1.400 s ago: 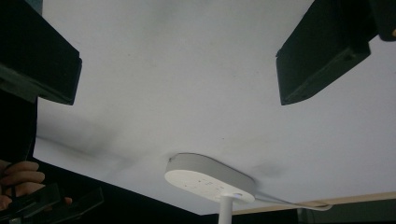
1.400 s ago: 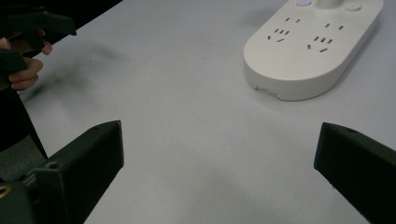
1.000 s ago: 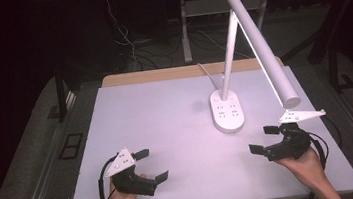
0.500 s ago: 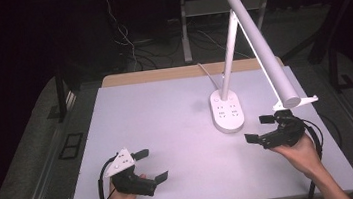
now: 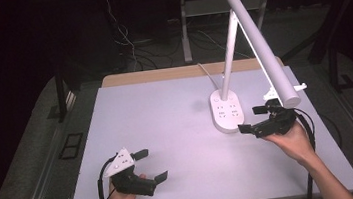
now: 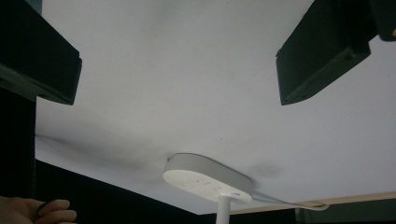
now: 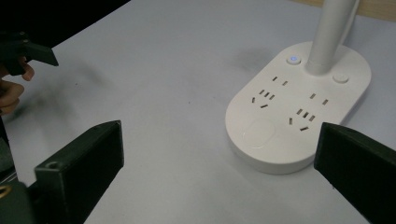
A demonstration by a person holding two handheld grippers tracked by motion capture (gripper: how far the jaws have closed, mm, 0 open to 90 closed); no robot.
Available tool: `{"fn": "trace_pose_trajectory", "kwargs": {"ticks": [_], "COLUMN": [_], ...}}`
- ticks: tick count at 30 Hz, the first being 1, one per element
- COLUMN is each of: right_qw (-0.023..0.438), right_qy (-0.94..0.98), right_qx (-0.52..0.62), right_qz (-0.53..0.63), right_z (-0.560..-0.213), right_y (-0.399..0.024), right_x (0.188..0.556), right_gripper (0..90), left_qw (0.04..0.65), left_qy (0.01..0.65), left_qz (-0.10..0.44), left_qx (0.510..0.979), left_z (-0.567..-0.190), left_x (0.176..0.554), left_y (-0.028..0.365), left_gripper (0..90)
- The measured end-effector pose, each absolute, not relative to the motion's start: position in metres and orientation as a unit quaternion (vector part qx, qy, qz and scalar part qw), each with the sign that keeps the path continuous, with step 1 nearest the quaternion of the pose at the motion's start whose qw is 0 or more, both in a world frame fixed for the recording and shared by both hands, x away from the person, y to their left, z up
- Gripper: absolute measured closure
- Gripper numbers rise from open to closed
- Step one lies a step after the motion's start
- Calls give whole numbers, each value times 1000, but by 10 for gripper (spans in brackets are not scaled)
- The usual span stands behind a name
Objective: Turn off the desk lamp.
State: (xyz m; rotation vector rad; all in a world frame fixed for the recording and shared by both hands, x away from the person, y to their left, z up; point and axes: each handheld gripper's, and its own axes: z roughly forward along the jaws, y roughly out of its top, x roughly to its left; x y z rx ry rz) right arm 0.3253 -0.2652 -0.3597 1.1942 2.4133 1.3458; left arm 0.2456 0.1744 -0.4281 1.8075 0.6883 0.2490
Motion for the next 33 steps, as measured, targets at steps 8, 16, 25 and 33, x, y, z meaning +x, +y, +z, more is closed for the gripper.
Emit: {"fn": "trace_pose_trajectory", "kwargs": {"ticks": [8,16,25,33], "right_qw": [68,65,69,73], "right_qy": [802,798,795,790], "right_qx": [398,406,420,429], "right_qz": [441,441,432,431], "right_z": [-354,-353,-354,-351], "right_y": [-263,-268,-272,-276], "right_x": [343,360,380,394], "right_gripper": [15,54,54,54], "left_qw": [561,561,561,561], "left_qy": [291,289,290,290], "left_qz": [105,105,104,104], "left_qx": [768,769,769,769], "left_z": [-428,-428,-428,-428], "left_x": [245,246,246,246], "left_y": [174,174,174,174], "left_gripper": [0,0,0,0]}}
